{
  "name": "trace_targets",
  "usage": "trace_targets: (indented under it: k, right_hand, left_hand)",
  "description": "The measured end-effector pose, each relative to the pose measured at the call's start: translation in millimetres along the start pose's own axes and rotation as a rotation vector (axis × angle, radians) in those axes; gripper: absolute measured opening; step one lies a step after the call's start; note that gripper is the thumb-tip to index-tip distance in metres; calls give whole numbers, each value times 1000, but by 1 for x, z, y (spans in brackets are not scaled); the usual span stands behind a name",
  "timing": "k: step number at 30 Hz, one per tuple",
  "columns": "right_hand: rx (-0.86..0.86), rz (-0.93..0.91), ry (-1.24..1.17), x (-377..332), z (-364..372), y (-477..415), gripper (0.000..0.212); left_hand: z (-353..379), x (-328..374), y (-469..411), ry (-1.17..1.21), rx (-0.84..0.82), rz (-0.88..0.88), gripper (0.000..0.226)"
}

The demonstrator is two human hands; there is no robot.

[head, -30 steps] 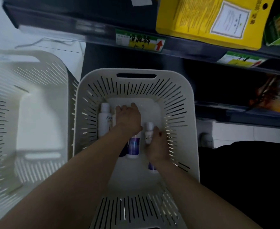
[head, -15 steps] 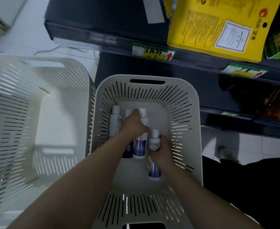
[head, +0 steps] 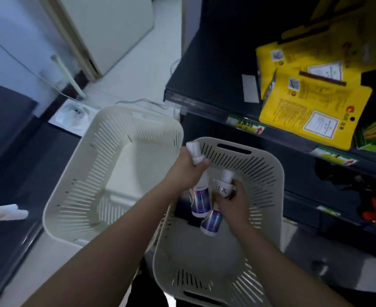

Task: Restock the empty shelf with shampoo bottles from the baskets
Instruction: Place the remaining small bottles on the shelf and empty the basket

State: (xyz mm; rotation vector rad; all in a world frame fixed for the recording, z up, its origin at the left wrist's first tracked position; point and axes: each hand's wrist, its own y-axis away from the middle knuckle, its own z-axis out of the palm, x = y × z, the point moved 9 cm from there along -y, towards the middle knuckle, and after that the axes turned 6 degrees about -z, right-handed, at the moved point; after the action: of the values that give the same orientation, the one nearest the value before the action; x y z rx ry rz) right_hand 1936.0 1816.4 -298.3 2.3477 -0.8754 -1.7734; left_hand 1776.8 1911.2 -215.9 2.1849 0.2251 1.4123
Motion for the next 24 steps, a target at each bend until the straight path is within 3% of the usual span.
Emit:
trace_targets:
  k: [5,10,15,19,24]
  right_hand:
    - [-30,-133,13,-61,18,8,55]
    - [-54,-281,21,-134,49,33,53]
    - [-176,-421,43,-197,107,78,44]
    - [-297,-529,34,-244,165,128,44]
    - [-459,-599,20,-290,253,201,47]
  left_hand:
    - [-62,16,31,93,70,14,36]
    - [-135,13,66,173,156,-16,43]
    - [-216,-1,121,252,230,-36,16]
    - [-287,-20,178,239,346,-1,31]
    - [-382,-59,262,334,556,37,32]
